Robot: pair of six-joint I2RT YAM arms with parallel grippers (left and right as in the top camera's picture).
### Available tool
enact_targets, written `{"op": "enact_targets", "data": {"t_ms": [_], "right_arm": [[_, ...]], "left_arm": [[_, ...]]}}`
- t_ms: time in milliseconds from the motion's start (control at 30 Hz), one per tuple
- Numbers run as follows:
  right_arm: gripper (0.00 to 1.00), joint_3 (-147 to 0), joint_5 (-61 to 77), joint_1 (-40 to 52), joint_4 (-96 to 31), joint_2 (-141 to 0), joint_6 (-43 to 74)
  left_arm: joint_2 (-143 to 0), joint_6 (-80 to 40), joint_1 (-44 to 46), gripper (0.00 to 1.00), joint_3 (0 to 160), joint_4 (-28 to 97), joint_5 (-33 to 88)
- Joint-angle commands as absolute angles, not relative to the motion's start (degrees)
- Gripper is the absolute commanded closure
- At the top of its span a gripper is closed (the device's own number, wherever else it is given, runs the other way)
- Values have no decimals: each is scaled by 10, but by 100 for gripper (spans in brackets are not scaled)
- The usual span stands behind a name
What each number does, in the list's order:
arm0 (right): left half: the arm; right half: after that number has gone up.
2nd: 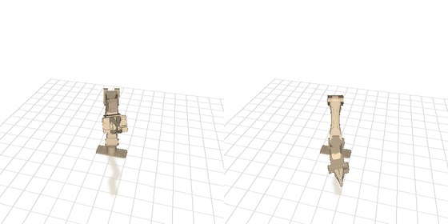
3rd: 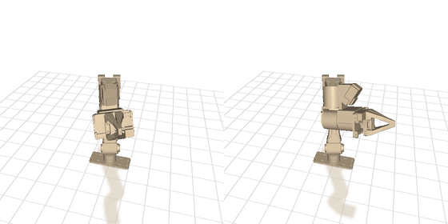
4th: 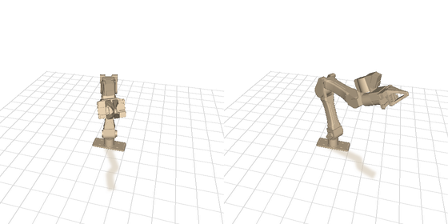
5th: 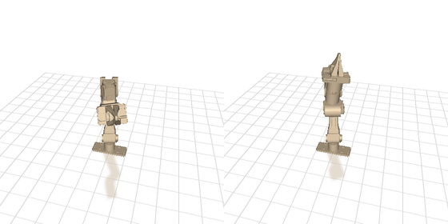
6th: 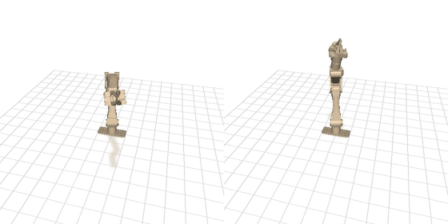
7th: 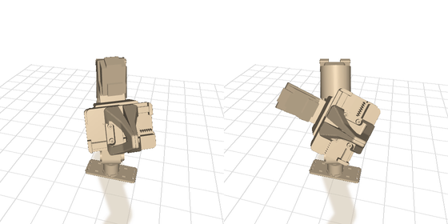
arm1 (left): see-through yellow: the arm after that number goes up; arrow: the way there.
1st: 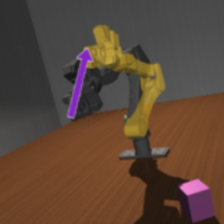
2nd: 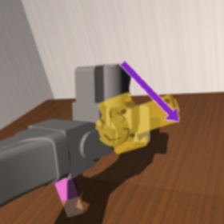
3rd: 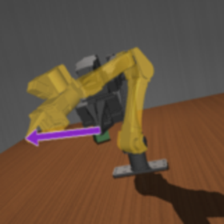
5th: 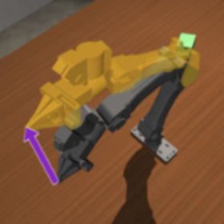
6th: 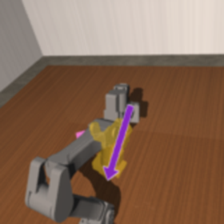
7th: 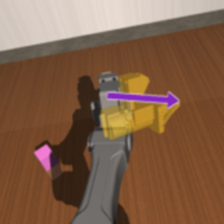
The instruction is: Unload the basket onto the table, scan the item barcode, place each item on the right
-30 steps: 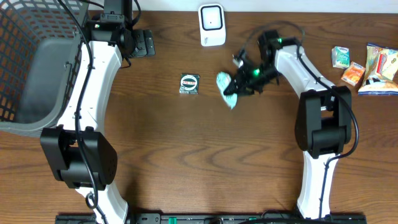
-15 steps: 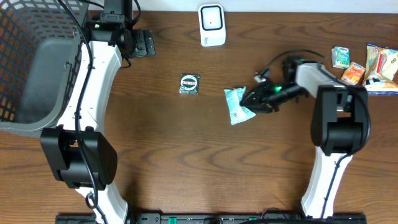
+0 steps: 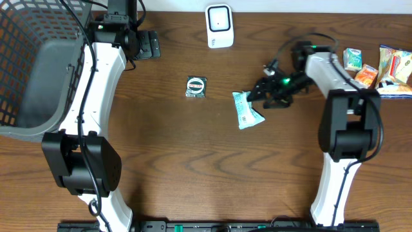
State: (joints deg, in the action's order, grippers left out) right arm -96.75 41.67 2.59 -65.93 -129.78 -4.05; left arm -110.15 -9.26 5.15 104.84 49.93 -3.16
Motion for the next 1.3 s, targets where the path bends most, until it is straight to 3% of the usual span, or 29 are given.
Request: {"op": "enact_targets", "data": {"t_ms": [0, 67, 233, 333, 467, 533, 600, 867, 1067, 1267], "right_arm": [[12, -974, 410, 63, -640, -1289, -58], [13, -974, 388, 74, -636, -1289, -42], [25, -967, 311, 103, -615, -1289, 6], [39, -959, 309, 118, -602, -1289, 8], [76, -952, 284, 131, -592, -1289, 17], [90, -952, 277, 133, -588, -1289, 17], [97, -952, 278, 133, -584, -1289, 17], [99, -987, 436, 103, -590, -1279, 9], [99, -1036, 639, 59, -589, -1243, -16], [99, -1052, 686, 13, -589, -1192, -11]], "left_arm": [[-1090, -102, 51, 2, 1055, 501, -37], [-1090, -102, 51, 2, 1055, 501, -37], [-1090, -102, 51, 2, 1055, 501, -37], [-1090, -102, 51, 2, 1055, 501, -37], [-1090, -102, 51, 2, 1055, 501, -37], [-1090, -102, 51, 2, 1055, 501, -37], [-1090, -102, 51, 2, 1055, 501, -37], [-1090, -102, 51, 2, 1055, 501, -37], [-1090, -102, 51, 2, 1055, 501, -37], [-1090, -102, 51, 2, 1055, 501, -37]]}}
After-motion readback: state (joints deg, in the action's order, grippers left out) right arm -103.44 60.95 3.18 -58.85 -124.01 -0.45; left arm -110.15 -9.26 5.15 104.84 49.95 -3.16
